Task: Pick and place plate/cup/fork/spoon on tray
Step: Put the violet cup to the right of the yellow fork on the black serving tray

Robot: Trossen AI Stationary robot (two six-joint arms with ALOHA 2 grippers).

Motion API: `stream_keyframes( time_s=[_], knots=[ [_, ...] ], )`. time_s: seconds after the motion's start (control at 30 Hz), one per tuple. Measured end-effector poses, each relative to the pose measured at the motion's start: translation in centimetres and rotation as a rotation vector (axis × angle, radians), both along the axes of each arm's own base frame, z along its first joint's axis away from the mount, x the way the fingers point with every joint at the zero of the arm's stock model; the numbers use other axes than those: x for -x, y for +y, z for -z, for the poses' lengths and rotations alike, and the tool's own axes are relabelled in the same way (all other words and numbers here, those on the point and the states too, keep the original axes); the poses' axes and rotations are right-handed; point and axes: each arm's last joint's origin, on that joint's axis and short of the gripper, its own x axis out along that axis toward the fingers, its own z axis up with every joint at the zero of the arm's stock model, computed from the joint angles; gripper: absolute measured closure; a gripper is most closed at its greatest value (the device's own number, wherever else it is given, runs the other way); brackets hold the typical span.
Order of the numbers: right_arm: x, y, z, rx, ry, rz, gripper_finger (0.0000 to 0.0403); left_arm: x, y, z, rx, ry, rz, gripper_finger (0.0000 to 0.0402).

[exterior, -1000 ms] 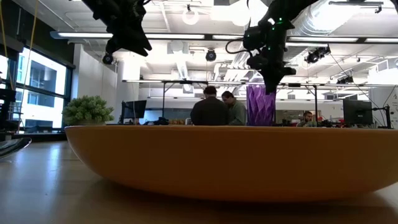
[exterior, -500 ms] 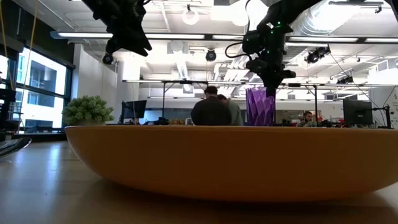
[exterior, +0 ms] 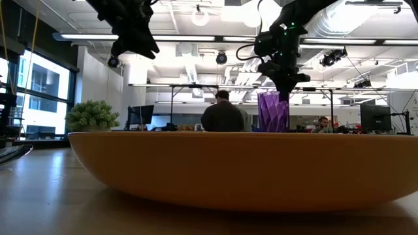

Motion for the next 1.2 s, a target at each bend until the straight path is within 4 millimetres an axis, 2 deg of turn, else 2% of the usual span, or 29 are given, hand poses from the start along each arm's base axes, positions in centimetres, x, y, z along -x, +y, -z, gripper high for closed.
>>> stream_keyframes(
  time_s=[0.83, 1.2],
  knots=[
    [-0.13, -0.07, 0.0, -0.003, -0.02, 0.002, 0.038, 0.0, 0.0, 0.0, 0.0, 0.0, 0.0, 0.0298],
    [-0.14, -0.24, -0.32, 0.041, 0.001, 0.008, 0.0325, 0.0, 0.0, 0.0, 0.0, 0.0, 0.0, 0.0298]
  ],
)
